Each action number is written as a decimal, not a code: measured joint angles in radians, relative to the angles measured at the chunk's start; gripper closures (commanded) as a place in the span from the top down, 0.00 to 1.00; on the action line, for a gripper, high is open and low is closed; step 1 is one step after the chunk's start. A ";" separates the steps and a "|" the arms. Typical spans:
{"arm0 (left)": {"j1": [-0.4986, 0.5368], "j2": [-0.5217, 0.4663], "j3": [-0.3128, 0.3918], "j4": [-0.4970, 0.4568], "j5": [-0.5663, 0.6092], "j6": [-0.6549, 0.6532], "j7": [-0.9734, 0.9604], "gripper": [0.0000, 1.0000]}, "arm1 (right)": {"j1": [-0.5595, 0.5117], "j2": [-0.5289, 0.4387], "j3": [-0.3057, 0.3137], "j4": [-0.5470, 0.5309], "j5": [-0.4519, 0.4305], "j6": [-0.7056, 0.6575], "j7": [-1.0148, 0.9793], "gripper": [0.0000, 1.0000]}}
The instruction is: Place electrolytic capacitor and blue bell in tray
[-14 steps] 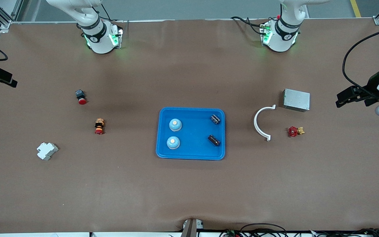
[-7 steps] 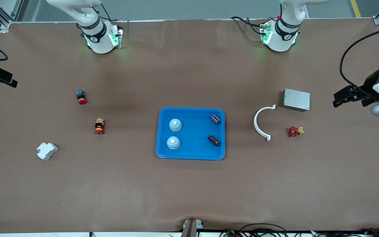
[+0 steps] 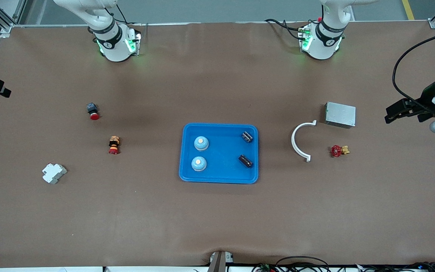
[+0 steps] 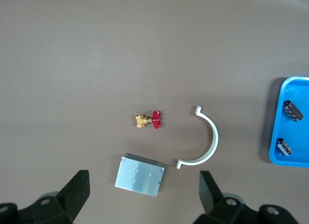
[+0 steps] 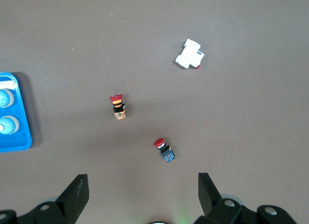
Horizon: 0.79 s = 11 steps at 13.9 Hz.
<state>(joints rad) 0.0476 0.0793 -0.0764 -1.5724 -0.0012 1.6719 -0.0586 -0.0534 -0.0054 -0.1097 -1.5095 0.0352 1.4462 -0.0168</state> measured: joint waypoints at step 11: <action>-0.006 0.014 -0.001 0.000 0.000 -0.001 0.000 1.00 | 0.000 0.000 0.008 0.000 0.006 0.022 0.000 1.00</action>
<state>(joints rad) 0.0412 0.0928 -0.0775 -1.5726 -0.0012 1.6710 -0.0586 -0.0536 -0.0058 -0.1020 -1.5096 0.0411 1.4686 -0.0167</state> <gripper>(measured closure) 0.000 0.000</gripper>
